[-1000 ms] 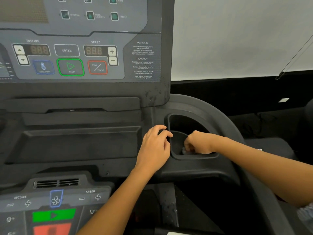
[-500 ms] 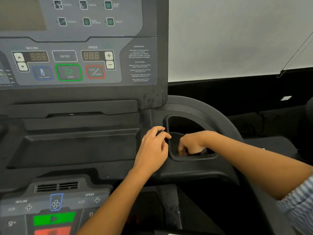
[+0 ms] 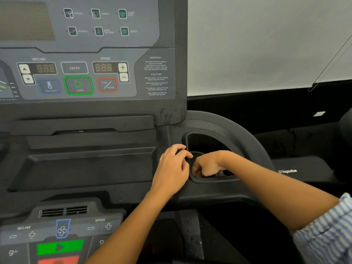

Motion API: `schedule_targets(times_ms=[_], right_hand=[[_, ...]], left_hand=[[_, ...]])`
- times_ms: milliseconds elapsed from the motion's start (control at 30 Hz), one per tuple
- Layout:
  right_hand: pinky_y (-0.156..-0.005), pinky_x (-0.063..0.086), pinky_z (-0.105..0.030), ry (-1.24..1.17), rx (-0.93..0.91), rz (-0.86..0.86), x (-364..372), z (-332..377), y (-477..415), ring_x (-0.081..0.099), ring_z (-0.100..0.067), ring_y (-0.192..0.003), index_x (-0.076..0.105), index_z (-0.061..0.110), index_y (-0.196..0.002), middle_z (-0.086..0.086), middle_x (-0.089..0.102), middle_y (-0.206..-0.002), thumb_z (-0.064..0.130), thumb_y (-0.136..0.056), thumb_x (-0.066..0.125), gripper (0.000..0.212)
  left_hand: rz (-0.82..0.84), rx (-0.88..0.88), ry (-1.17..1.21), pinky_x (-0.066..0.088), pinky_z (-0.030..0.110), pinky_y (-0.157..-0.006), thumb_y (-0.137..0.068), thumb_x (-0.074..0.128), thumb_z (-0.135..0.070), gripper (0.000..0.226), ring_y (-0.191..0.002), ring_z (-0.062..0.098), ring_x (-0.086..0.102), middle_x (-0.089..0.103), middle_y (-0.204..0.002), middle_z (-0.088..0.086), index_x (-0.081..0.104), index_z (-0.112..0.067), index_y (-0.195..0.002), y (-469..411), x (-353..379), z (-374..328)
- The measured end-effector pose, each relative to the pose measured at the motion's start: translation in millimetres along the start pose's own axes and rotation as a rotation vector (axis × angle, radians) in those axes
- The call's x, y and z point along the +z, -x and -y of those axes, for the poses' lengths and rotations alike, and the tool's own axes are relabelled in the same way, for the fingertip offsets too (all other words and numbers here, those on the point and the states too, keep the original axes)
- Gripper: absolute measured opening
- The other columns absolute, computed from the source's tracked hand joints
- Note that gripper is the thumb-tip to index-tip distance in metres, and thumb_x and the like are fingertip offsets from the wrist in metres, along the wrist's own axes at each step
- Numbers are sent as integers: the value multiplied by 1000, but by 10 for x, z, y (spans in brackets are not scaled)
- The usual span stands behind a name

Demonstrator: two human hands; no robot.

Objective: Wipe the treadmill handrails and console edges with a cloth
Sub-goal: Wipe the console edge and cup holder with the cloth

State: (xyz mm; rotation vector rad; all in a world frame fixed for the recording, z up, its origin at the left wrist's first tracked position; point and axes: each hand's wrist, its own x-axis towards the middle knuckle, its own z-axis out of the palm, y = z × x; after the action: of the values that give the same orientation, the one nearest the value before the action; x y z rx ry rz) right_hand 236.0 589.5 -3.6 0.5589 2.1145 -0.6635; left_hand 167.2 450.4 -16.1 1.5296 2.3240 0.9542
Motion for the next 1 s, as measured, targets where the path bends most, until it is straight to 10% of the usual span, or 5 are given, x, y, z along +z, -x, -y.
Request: schedule_targets(times_ms=[300, 467, 600, 833, 1000], right_hand=[[-41, 35, -22, 96, 185, 179, -42, -69, 150, 39, -17, -55, 55, 6, -119, -8, 48, -79, 3, -93, 40, 30], [-63, 42, -22, -127, 154, 81, -9, -127, 266, 51, -13, -68, 50, 19, -126, -6, 58, -109, 53, -96, 33, 49], [-72, 37, -22, -226, -11, -89, 30, -271, 421, 49, -9, -73, 59, 28, -82, 6, 56, -83, 53, -92, 46, 30], [-102, 44, -46, -1282, -335, -474, 144, -420, 511, 60, -30, -113, 61, 6, -118, -16, 66, -116, 32, -98, 43, 38], [-92, 52, -41, -1621, -490, -397, 206, -329, 664, 62, -27, -112, 59, 9, -120, -14, 64, -121, 46, -98, 30, 52]], left_hand=[[-2, -11, 46, 31, 25, -103, -92, 46, -8, 25, -123, 10, 40, 46, -128, -6, 64, -18, -105, 38, -43, 28], [-17, -3, 79, 36, 27, -101, -91, 46, -8, 25, -119, 10, 44, 48, -127, -6, 65, -18, -103, 36, -36, 30], [-56, -14, 145, 43, 27, -91, -90, 47, -5, 26, -105, 12, 51, 49, -120, -9, 66, -20, -100, 16, -4, 43], [-37, -202, 466, 46, 17, -81, -91, 53, -21, 16, -94, 2, 54, 53, -108, -10, 62, -21, -105, -72, 6, -251], [135, -336, 696, 46, 17, -72, -88, 52, -48, 41, -96, 2, 56, 55, -113, -10, 44, -28, -123, -215, 89, -583]])
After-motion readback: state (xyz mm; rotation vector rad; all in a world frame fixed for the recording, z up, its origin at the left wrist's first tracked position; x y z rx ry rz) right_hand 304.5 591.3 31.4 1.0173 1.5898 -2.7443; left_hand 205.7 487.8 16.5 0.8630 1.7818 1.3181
